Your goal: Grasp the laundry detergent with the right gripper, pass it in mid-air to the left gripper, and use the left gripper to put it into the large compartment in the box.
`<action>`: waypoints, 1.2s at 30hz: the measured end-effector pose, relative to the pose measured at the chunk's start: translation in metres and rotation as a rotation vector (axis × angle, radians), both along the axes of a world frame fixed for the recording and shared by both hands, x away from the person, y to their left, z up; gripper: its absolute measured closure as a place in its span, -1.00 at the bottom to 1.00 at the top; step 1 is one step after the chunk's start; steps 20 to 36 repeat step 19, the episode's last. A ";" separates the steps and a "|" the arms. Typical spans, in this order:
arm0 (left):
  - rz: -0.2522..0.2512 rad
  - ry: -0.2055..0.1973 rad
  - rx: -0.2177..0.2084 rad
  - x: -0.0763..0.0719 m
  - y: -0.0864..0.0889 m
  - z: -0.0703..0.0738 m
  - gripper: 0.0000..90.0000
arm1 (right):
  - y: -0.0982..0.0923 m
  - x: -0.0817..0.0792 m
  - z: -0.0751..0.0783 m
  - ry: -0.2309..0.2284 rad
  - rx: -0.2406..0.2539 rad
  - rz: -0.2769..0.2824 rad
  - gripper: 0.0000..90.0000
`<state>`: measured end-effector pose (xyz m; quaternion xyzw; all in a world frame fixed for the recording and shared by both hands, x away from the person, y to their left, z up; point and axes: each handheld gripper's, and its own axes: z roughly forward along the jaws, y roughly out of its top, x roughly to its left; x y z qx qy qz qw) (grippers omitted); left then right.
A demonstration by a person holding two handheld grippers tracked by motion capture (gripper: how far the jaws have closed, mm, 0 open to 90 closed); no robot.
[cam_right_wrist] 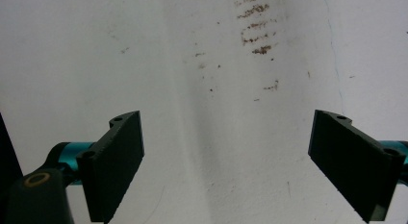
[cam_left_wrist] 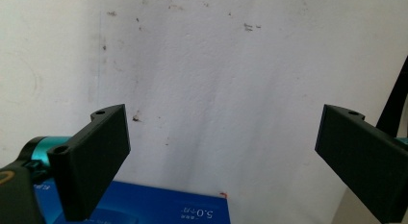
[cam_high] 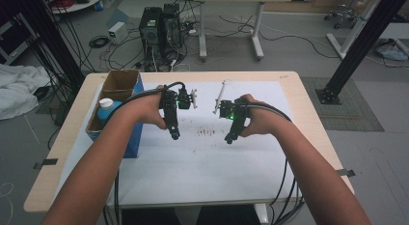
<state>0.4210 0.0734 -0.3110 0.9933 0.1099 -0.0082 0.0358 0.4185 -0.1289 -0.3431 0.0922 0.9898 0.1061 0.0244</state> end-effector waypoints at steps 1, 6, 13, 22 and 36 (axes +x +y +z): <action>0.000 0.000 0.000 0.000 0.000 0.000 -0.89 | 0.000 0.000 0.000 0.000 0.000 0.000 -0.75; 0.000 -0.002 -0.010 0.000 0.001 0.002 -0.89 | -0.001 0.000 0.001 -0.002 -0.002 -0.004 -0.75; 0.002 -0.003 -0.015 -0.001 0.002 0.003 -0.89 | 0.000 -0.001 0.001 0.001 -0.005 -0.006 -0.74; -0.001 -0.002 -0.013 -0.001 0.003 0.004 -0.89 | 0.000 -0.001 0.001 -0.005 -0.004 -0.001 -0.75; -0.001 -0.002 -0.013 -0.001 0.003 0.004 -0.89 | 0.000 -0.001 0.001 -0.005 -0.004 -0.001 -0.75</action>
